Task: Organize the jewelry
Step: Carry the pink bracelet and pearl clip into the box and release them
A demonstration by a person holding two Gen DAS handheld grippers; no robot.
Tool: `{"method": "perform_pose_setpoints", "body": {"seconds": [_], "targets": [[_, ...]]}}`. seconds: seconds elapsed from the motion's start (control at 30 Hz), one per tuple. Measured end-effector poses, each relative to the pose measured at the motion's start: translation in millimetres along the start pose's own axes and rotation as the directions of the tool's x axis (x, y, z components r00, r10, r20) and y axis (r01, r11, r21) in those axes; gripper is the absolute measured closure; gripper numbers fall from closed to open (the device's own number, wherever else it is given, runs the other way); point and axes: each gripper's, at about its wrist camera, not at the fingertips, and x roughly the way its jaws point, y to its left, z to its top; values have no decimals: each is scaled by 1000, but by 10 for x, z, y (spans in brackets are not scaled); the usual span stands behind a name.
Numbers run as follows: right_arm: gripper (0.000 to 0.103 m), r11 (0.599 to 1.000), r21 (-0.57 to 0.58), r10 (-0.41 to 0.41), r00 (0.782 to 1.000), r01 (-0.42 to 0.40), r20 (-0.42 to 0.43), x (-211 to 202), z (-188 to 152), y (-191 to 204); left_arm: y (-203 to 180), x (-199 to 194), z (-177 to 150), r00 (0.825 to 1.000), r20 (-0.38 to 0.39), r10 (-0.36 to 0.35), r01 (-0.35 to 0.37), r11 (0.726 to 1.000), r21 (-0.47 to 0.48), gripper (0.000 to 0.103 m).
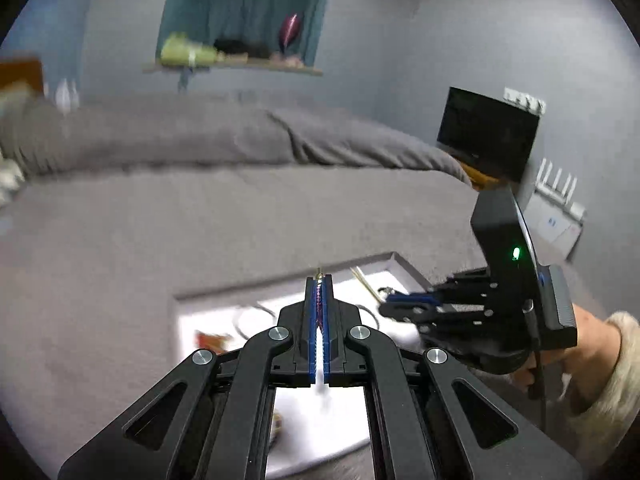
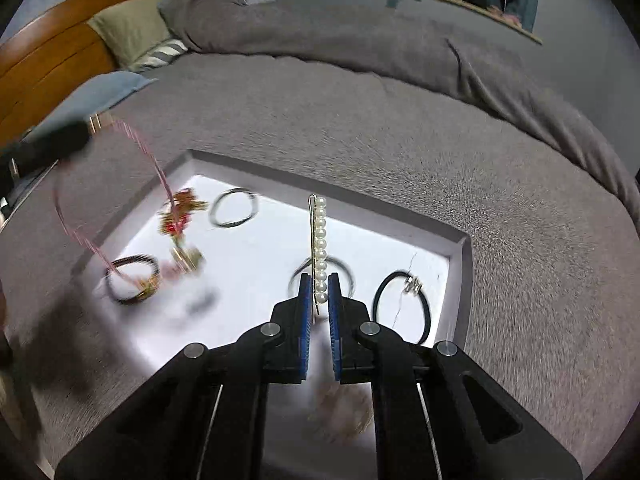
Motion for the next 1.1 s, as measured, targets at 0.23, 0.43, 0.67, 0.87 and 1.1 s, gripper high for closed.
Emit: {"method": "perform_pose_setpoints", "body": {"seconds": [0.23, 0.43, 0.67, 0.87, 1.1], "targets": [[95, 991, -128, -42, 993, 28, -109, 372, 225, 10, 273, 429, -309, 990, -125, 63, -74, 994, -82, 100], [95, 963, -263, -100, 988, 67, -115, 512, 306, 89, 267, 520, -352, 985, -145, 92, -101, 994, -51, 100], [95, 946, -315, -117, 986, 73, -122, 565, 271, 91, 257, 566, -379, 981, -169, 98, -104, 994, -30, 100], [95, 894, -430, -188, 977, 125, -106, 583, 223, 159, 281, 578, -382, 980, -169, 103, -109, 994, -26, 100], [95, 892, -429, -204, 974, 143, -99, 595, 253, 104, 324, 627, -417, 976, -186, 110, -118, 992, -34, 100]]}}
